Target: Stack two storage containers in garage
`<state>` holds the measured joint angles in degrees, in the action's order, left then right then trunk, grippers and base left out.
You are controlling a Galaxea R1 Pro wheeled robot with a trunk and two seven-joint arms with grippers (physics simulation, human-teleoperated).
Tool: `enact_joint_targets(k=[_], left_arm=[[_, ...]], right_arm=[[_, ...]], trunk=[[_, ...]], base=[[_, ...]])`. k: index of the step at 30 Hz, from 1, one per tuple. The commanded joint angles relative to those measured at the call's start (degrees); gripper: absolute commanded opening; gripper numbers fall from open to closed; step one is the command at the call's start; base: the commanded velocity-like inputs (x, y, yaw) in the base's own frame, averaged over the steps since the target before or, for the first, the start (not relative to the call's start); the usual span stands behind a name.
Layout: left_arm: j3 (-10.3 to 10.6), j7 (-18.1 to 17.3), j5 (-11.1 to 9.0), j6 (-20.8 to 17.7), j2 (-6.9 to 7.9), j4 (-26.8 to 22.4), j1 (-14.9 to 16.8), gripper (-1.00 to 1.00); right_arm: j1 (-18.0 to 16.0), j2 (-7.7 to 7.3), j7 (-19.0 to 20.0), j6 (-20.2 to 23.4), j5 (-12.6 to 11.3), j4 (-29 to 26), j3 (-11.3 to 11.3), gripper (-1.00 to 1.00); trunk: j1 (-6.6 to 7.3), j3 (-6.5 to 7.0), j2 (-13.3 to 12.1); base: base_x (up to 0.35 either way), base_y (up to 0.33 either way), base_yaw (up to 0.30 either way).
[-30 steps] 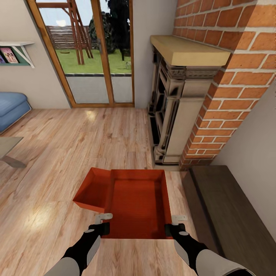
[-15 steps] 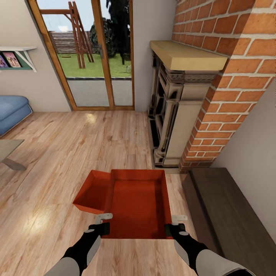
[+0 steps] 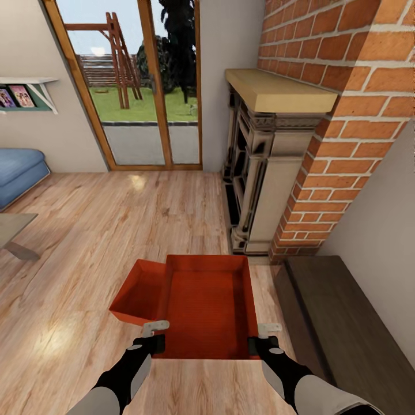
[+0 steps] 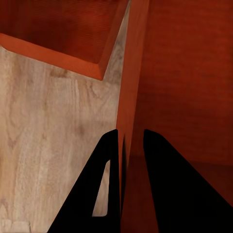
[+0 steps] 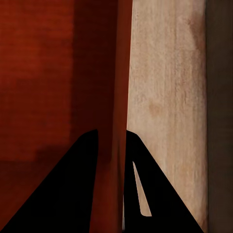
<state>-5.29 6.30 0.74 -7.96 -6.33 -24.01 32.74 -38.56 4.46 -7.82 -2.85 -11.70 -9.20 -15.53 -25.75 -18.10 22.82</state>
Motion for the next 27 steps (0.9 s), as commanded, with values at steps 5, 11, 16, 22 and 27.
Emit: enact_joint_targets(k=[5, 11, 16, 22, 27], left_arm=[[-0.69, 1.08, 1.19, -0.37, 0.68, -0.31, 0.04, -1.0], [-0.69, 1.08, 1.19, -0.36, 0.62, -0.2, 0.04, -1.0], [-0.69, 1.08, 1.19, -0.37, 0.61, -0.17, 0.04, -1.0], [-0.69, 1.08, 1.19, -0.38, 0.61, -0.16, 0.04, -1.0], [-0.69, 1.08, 1.19, -0.37, 0.61, -0.16, 0.04, -1.0]], right_arm=[[-0.07, -0.07, -0.36, -0.31, -0.95, 0.32, 0.26, -1.0], [-0.06, -0.07, -0.36, -0.31, -0.95, 0.3, 0.29, -1.0], [-0.05, -0.07, -0.36, -0.3, -0.95, 0.31, 0.28, -1.0], [-0.06, -0.07, -0.36, -0.25, -0.95, 0.31, 0.32, -1.0], [-0.06, -0.07, -0.36, -0.24, -0.95, 0.29, 0.32, -1.0]], trunk=[[-0.03, 0.37, 0.1], [-0.03, 0.91, 0.1], [-0.03, 1.37, 0.1], [-0.03, 1.92, 0.1], [-0.03, 2.37, 0.1]], base=[[0.0, 0.0, 0.0], [0.0, 0.0, 0.0], [0.0, 0.0, 0.0], [0.0, 0.0, 0.0], [0.0, 0.0, 0.0]])
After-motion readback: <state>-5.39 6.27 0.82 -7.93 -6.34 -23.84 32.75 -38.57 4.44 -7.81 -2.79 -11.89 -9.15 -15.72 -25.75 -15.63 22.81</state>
